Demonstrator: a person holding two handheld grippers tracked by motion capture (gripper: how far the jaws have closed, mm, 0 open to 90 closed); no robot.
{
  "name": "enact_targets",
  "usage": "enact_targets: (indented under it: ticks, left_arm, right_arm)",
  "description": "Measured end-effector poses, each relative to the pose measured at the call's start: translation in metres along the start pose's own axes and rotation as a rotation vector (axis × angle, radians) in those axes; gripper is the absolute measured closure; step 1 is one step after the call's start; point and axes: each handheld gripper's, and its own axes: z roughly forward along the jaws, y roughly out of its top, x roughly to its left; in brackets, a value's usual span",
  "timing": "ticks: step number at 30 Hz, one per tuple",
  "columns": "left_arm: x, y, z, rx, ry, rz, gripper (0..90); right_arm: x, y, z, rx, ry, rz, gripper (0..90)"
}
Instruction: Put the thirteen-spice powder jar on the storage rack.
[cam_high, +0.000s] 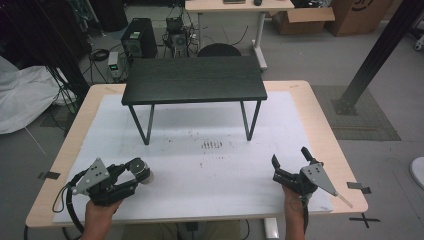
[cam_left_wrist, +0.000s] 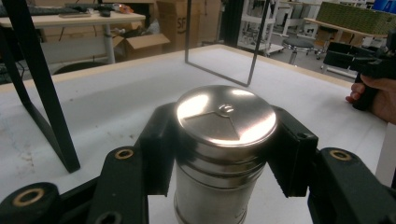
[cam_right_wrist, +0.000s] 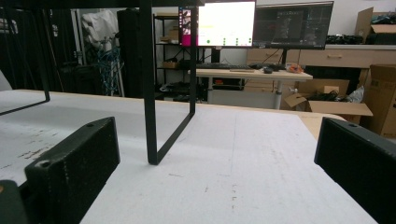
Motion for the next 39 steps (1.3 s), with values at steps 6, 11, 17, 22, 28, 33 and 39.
enact_targets:
  ticks: [6,11,17,22,28,33,39]
  left_arm:
    - [0.003,0.015,-0.004,-0.036,-0.014,-0.018,48.9]
    - [0.005,0.025,-0.005,-0.045,-0.018,-0.011,49.0]
    - [0.006,0.040,-0.005,-0.059,-0.024,0.007,49.0]
    - [0.006,0.051,-0.006,-0.077,-0.032,0.008,49.0]
    - [0.008,0.061,-0.006,-0.095,-0.039,0.001,49.0]
    - [0.009,0.072,-0.006,-0.109,-0.045,-0.003,49.0]
    - [0.012,0.088,-0.004,-0.140,-0.060,-0.018,49.0]
  right_arm:
    - [0.000,0.000,0.000,0.000,0.000,-0.001,0.0]
    - [0.000,0.000,0.000,-0.001,0.000,0.000,0.0]
    - [0.000,0.000,0.000,-0.002,0.000,0.001,0.0]
    - [0.000,0.000,0.000,-0.002,0.000,0.001,0.0]
    - [0.000,0.000,0.000,-0.002,0.000,0.002,0.0]
    - [0.000,0.000,0.000,-0.002,0.001,0.001,0.0]
    - [0.000,0.000,0.000,-0.003,0.001,0.003,0.0]
